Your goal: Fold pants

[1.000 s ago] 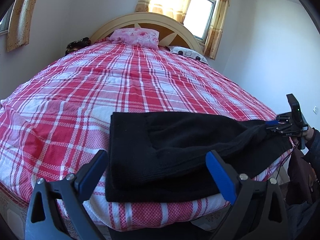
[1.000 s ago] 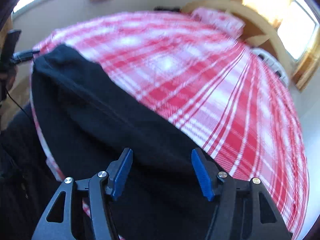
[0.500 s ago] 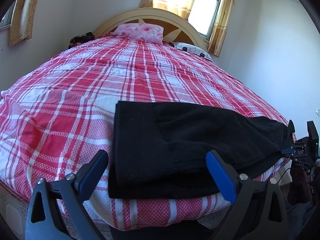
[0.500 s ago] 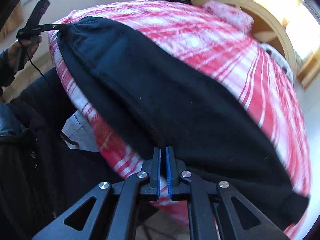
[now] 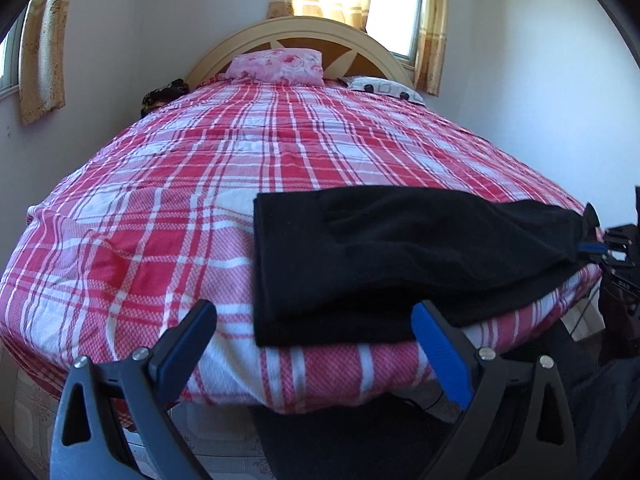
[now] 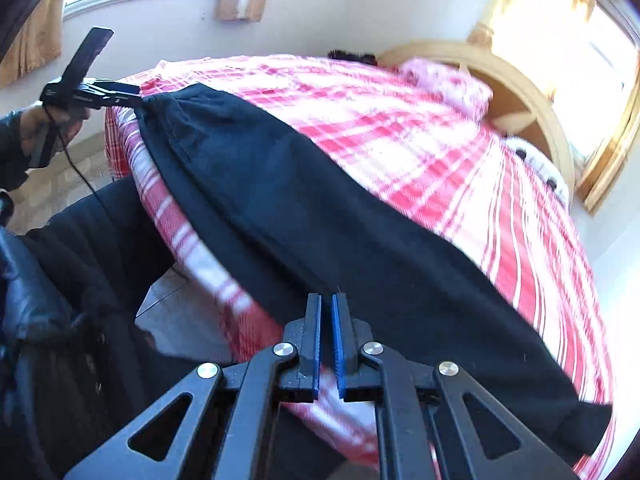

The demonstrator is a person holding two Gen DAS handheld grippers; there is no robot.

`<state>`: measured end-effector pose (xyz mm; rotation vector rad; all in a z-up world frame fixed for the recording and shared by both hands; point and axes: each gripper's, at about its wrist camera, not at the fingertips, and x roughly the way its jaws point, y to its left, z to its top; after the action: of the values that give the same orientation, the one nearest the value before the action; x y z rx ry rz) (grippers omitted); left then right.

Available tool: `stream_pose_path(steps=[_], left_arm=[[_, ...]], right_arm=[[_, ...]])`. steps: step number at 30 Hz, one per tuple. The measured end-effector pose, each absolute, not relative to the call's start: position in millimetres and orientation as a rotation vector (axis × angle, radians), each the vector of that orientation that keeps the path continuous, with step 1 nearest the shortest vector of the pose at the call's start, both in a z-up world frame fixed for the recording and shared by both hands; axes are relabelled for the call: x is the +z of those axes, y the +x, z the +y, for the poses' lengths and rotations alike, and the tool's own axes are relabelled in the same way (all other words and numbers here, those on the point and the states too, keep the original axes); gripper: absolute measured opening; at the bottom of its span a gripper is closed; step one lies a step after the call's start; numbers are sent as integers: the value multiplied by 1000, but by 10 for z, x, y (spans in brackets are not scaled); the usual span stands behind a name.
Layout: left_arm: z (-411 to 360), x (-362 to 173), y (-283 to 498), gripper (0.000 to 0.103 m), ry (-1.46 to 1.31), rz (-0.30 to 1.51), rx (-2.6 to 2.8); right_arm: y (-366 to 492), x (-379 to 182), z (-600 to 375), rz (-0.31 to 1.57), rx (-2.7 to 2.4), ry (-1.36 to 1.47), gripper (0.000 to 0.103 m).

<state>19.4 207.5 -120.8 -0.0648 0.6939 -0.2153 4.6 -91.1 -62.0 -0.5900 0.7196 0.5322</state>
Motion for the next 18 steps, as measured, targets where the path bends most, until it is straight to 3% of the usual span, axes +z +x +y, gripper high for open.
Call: stream_pose_path(steps=[3, 6, 12, 18], left_arm=[[2002, -1231, 158, 97, -12, 690, -211], [1967, -1274, 277, 82, 6, 711, -198], [1923, -1280, 472, 65, 35, 708, -179], [2013, -1330, 541, 25, 42, 723, -160]], right_arm=[[65, -722, -778, 716, 515, -608, 6], [82, -787, -763, 721, 517, -565, 6], [117, -789, -851, 719, 466, -509, 6], [240, -850, -945, 741, 416, -492, 6]])
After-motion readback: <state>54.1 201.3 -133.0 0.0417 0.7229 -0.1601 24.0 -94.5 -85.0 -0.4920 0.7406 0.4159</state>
